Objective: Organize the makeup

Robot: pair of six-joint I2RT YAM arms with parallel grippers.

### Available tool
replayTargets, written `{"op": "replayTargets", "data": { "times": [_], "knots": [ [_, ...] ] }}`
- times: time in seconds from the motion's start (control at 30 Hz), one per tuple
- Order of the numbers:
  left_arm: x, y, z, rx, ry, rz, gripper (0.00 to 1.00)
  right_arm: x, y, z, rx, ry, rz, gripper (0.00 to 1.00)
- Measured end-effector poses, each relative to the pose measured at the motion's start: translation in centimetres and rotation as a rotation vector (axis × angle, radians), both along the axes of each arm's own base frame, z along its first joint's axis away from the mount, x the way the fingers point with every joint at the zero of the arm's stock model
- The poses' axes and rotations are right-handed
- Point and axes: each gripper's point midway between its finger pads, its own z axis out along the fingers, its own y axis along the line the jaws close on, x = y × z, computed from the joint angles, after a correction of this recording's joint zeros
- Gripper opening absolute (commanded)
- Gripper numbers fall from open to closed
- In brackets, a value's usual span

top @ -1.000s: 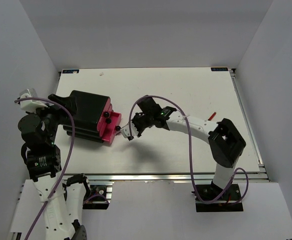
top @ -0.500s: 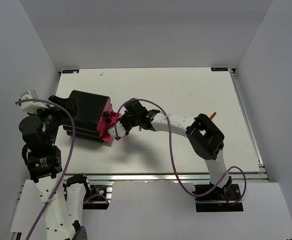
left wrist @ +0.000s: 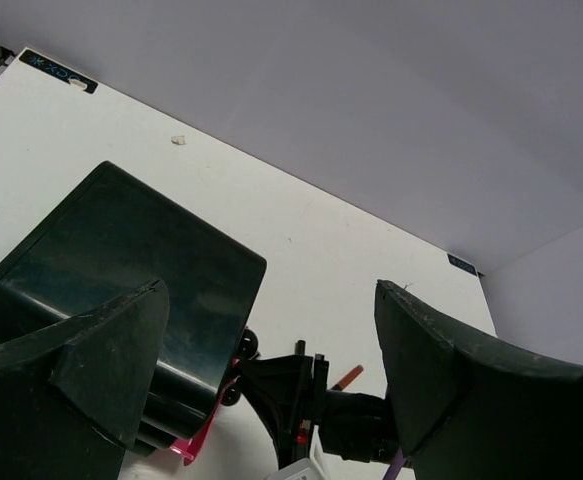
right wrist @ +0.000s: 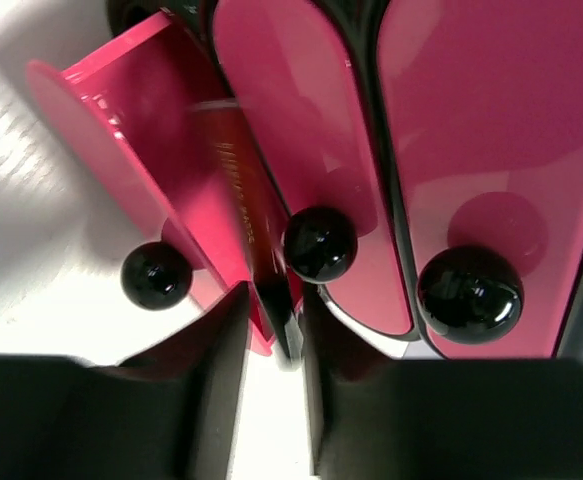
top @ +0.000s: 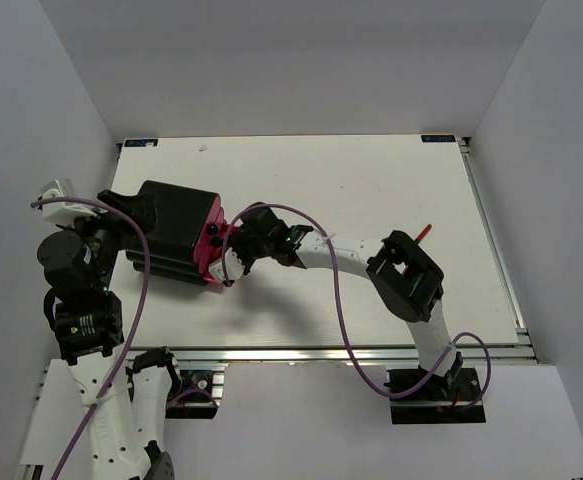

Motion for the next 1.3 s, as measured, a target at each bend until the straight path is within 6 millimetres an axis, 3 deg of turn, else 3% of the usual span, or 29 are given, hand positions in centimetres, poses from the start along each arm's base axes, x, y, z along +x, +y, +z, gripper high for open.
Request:
{"op": "replayTargets", "data": {
  "times": [0.17,0.27,0.37,0.4,0.47,0.5,0.57,0.6,0.63,0.7,0.77,0.87,0.9,0.97,1.07,1.2,1.3],
  "knots": [
    [0.0,-0.4,0.1,-0.006,-0.005,-0.020,0.89,0.2,0.4,0.3,0.022,-0.011,-0.010,0.41],
    [0.0,-0.7,0.4,-0.013,-0.013,-0.035,0.81,0.4,0.6,0.5,0.032,-0.015,-0.015,0.40],
    [0.3,-1.4,0.5,-0.024,-0.018,-0.081,0.40,0.5,0.5,0.6,0.040,-0.007,-0.031,0.32],
    [0.5,-1.7,0.6,-0.034,-0.018,-0.102,0.20,0.6,0.4,0.5,0.042,0.003,-0.042,0.30],
    [1.0,-2.6,0.7,-0.049,-0.018,-0.165,0.13,0.8,-0.1,0.5,0.048,0.042,-0.080,0.24],
    [1.4,-3.0,0.8,-0.060,-0.017,-0.195,0.12,0.9,-0.6,0.6,0.059,0.076,-0.111,0.21],
    [2.0,-3.9,0.7,-0.085,-0.008,-0.259,0.21,1.5,-2.3,1.6,0.094,0.144,-0.193,0.11],
    [2.3,-4.2,0.7,-0.097,-0.006,-0.284,0.29,2.0,-3.7,2.4,0.125,0.192,-0.254,0.10],
    [2.5,-4.6,0.5,-0.108,-0.004,-0.308,0.44,2.7,-5.1,3.4,0.167,0.236,-0.315,0.11],
    [2.8,-5.6,-0.3,-0.138,0.016,-0.352,0.51,4.8,-9.2,5.8,0.262,0.345,-0.475,0.17],
    [2.8,-7.1,-1.1,-0.152,0.040,-0.408,0.57,7.4,-13.5,8.4,0.374,0.475,-0.629,0.24],
    [2.5,-11.9,-2.4,-0.158,0.093,-0.552,0.62,11.4,-21.4,11.2,0.527,0.644,-0.838,0.57],
    [2.5,-13.7,-3.0,-0.154,0.117,-0.594,0.63,12.3,-23.8,11.4,0.562,0.684,-0.896,0.62],
    [2.4,-17.9,-4.6,-0.130,0.176,-0.693,0.66,12.6,-28.4,10.5,0.603,0.761,-1.005,0.77],
    [3.8,-22.4,-8.5,-0.066,0.314,-0.727,0.69,10.9,-31.3,8.0,0.584,0.890,-1.103,0.89],
    [6.6,-25.0,-15.4,0.072,0.529,-0.622,0.74,9.8,-33.3,6.3,0.571,1.032,-1.218,0.88],
    [7.4,-25.5,-20.2,0.194,0.658,-0.532,0.74,10.2,-36.0,5.8,0.598,1.082,-1.317,0.75]
  ]
}}
